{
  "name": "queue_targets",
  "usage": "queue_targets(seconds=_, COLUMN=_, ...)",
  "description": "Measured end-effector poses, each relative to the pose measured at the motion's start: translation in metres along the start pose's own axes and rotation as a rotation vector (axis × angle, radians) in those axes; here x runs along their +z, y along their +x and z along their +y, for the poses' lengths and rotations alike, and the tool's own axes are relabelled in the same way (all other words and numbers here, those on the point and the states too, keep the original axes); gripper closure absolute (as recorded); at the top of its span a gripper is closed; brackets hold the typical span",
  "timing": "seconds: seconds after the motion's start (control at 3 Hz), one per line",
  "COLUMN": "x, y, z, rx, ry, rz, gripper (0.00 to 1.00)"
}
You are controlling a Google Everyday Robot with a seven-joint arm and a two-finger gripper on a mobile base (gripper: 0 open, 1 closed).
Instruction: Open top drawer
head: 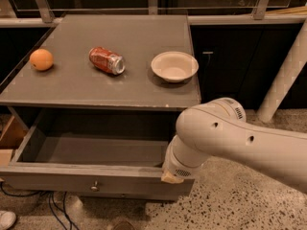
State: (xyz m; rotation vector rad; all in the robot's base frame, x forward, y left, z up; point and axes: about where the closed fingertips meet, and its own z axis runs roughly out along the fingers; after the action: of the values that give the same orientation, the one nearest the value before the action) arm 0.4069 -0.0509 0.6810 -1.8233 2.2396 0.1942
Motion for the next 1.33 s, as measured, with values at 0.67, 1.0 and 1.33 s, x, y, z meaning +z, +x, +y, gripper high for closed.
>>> queue_targets(seconds=0.67, x=0.0, y=0.0, z=0.0, rx=0.0, ry=0.0, rz=0.0, gripper=0.37)
queue_targets(seconds=1.0, x=0.0, y=0.0, z=0.0, rx=0.0, ry=0.0, rz=0.0, gripper=0.13)
queue_targets(seconds=1.33, x=0.0, y=0.0, z=0.0, rx=0.0, ry=0.0, rz=0.0, gripper=0.0)
